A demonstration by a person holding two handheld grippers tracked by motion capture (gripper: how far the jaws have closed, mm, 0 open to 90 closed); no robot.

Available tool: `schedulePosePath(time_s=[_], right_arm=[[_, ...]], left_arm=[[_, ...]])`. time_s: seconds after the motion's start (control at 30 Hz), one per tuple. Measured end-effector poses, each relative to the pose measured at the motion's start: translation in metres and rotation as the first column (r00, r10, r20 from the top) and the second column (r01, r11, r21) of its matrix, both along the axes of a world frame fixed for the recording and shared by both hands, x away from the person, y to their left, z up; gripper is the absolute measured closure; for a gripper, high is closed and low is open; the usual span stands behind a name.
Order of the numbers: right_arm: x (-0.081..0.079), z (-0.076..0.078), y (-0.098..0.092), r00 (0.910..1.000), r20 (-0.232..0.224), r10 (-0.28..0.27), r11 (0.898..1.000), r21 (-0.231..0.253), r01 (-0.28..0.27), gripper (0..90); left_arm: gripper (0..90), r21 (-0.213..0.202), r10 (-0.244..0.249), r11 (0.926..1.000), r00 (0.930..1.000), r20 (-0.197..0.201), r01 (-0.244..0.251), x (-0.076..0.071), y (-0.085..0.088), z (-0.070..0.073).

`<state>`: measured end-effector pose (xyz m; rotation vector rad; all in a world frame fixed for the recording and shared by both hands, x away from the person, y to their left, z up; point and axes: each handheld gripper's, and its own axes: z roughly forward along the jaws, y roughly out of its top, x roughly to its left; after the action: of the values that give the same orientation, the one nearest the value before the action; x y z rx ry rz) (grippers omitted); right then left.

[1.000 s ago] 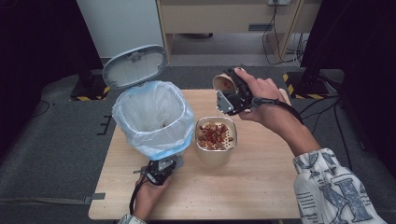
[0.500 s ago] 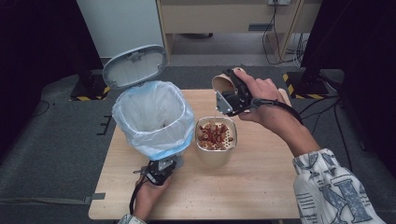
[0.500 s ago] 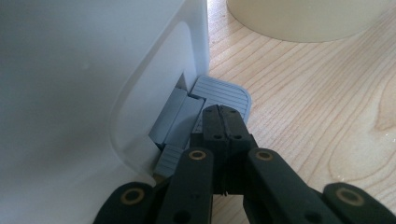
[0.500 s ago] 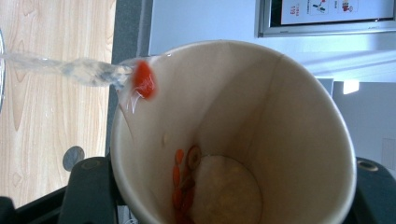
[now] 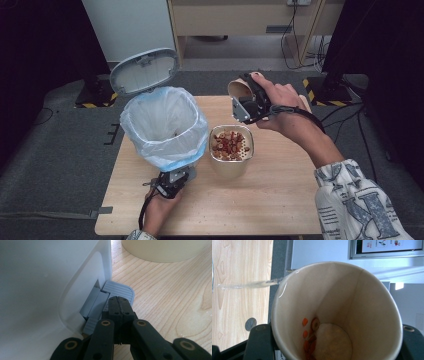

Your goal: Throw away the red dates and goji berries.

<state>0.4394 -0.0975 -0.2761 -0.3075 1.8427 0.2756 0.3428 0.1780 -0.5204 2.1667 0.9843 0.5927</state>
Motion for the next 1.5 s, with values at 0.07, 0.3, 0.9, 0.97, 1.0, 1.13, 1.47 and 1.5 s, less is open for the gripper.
schedulePosePath(time_s=[0.07,0.3,0.9,0.97,1.0,1.13,1.47,1.5], right_arm=[[-0.001,0.002,0.0,1.0,0.006,-0.006,1.0,-0.006,0.006,34.2],[-0.004,0.009,0.008,0.9968,0.08,-0.009,0.996,-0.092,0.017,34.4],[-0.006,-0.004,0.014,0.9794,0.202,0.01,0.957,-0.284,0.049,34.5],[-0.007,-0.004,0.013,0.9791,0.203,0.018,0.958,-0.284,0.041,34.5],[-0.007,-0.004,0.013,0.9788,0.204,0.02,0.956,-0.29,0.041,34.5],[-0.008,-0.005,0.013,0.9772,0.211,0.021,0.954,-0.297,0.043,34.5],[-0.006,-0.011,0.012,0.9813,0.191,0.022,0.956,-0.292,0.036,34.4],[-0.006,-0.012,0.012,0.9832,0.182,0.018,0.961,-0.275,0.033,34.4]], left_arm=[[89.6,0.0,0.0,1.0,1.0,0.0,0.0,0.0,0.0,0.0],[89.7,-0.001,0.0,1.0,1.0,0.0,0.0,0.0,0.0,0.0],[89.6,-0.02,0.003,0.9998,1.0,0.0,-0.003,0.0,-0.001,-0.001],[89.6,-0.001,-0.001,1.0,1.0,0.0,0.001,0.0,0.0,0.0],[89.6,0.001,-0.001,1.0,1.0,0.0,0.001,0.0,0.0,0.0],[89.6,-0.001,0.0,1.0,1.0,0.0,0.0,0.0,0.0,0.0],[89.6,0.0,-0.002,1.0,1.0,-0.002,0.002,0.0,0.0,0.0],[89.6,0.0,-0.002,1.0,1.0,-0.002,0.002,0.0,0.0,0.0]])
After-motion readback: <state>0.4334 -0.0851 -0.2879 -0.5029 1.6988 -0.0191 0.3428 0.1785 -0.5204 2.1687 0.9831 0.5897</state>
